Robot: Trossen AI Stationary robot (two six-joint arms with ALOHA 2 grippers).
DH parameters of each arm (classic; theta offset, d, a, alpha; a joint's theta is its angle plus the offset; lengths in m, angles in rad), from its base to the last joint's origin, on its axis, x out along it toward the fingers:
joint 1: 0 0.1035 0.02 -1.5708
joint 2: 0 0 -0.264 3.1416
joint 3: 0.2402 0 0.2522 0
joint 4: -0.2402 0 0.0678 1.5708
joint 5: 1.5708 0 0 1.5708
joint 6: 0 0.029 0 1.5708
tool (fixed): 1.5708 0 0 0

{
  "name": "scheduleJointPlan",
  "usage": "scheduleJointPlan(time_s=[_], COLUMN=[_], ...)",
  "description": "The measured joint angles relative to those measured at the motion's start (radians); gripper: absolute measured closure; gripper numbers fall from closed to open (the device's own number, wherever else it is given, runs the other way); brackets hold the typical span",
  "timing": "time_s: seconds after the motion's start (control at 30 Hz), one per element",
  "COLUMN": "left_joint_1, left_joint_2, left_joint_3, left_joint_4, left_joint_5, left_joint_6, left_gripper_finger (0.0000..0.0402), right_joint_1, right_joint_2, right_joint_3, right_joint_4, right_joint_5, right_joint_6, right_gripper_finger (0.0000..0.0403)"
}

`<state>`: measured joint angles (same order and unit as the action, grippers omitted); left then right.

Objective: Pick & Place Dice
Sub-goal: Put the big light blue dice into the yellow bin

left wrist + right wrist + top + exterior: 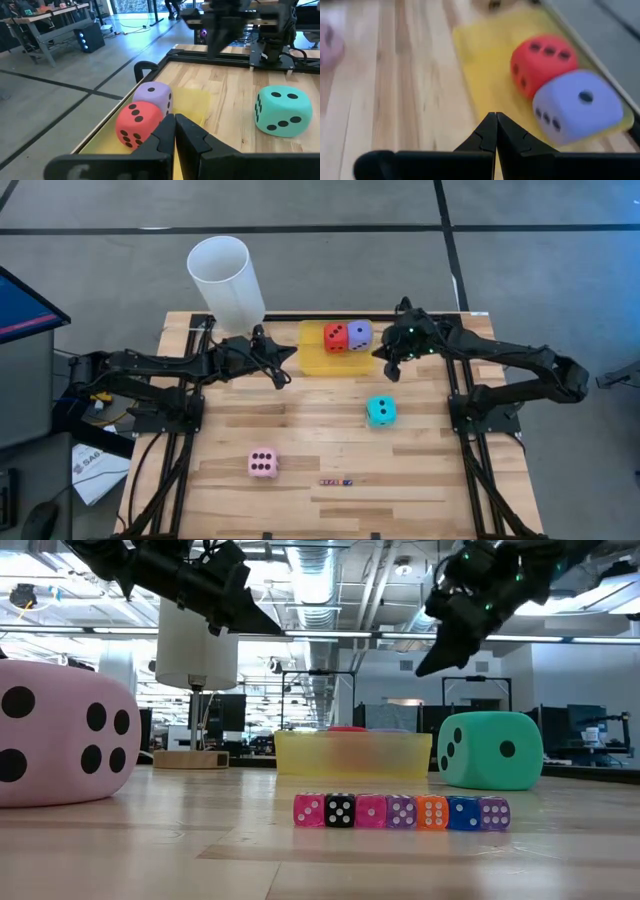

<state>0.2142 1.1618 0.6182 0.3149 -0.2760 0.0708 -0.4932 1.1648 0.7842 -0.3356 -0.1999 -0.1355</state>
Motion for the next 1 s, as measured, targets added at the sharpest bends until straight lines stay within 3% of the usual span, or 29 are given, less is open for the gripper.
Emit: scheduleJointPlan(time_s=[0.17, 0.33, 0.6, 0.77, 1.0], left_joint_1=[0.000, 0.000, 0.000, 0.000, 0.000], left_joint_2=[0.000, 0.000, 0.000, 0.000, 0.000], left_joint_3=[0.000, 0.000, 0.000, 0.000, 0.000], left_joint_4=[0.000, 0.000, 0.000, 0.000, 0.000], left_joint_5=[0.000, 0.000, 0.000, 0.000, 0.000], left_joint_6=[0.000, 0.000, 0.000, 0.000, 0.000], left_gripper_finger=[0.0399, 0.0399, 0.0399, 0.0399, 0.0399], right_joint_1=[0.094, 0.188, 0.361, 0.453, 0.508], right_joint_2=[0.000, 0.000, 0.000, 0.000, 0.000], right_joint_3=[0.086, 0.104, 0.104, 0.104, 0.104], right_joint_4=[-0.219, -0.284, -0.388, -0.433, -0.435], right_joint_5=[0.044, 0.045, 0.070, 0.159, 0.175], right_joint_6=[-0.116, -0.133, 0.044, 0.080, 0.092], right_gripper_finger=[0.0403, 0.0403, 0.0403, 0.0403, 0.0395])
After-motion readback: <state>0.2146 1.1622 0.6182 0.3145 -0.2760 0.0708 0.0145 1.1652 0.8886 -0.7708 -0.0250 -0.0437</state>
